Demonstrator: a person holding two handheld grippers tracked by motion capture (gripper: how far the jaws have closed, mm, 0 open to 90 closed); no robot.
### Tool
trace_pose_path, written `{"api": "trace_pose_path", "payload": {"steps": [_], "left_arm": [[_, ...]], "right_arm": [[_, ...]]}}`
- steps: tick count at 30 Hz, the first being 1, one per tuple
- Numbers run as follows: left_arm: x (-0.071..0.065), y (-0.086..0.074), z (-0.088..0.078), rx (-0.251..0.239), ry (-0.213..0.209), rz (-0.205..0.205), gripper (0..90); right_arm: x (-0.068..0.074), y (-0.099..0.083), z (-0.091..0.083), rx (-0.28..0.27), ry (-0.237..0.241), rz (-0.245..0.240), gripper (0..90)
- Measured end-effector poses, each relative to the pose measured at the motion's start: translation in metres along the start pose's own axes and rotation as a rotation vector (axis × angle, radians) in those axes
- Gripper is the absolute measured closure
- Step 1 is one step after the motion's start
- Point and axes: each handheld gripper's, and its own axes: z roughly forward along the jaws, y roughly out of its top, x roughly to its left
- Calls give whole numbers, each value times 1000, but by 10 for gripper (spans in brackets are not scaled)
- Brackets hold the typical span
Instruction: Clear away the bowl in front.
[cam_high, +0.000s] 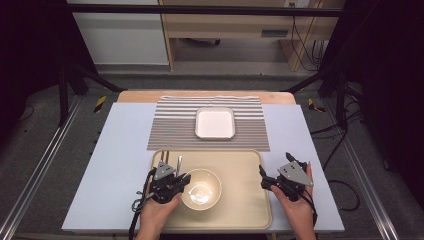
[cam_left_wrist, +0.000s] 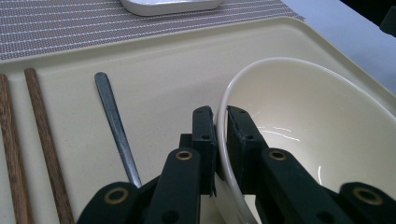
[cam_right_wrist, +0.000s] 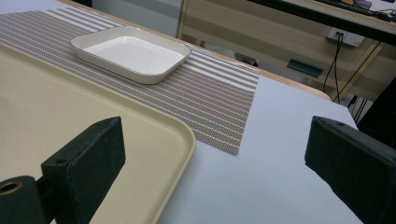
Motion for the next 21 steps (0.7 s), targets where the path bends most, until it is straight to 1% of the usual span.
{"api": "trace_pose_path", "payload": {"steps": [3, 10, 13, 19, 21], "left_arm": [[1, -1, 1, 1, -4, -13, 817], [4, -2, 1, 11, -7, -17, 819], [6, -3, 1, 10, -7, -27, 820], [7, -3, 1, 12, -14, -26, 820], [7, -3, 1, 12, -11, -20, 820]], "right_arm": [[0, 0, 0, -1, 1, -2, 52], [0, 0, 0, -1, -1, -1, 52], [0, 0, 0, 0, 0, -1, 52], [1, 0, 0, 1, 0, 1, 52], [0, 0, 0, 0, -2, 0, 52]]}}
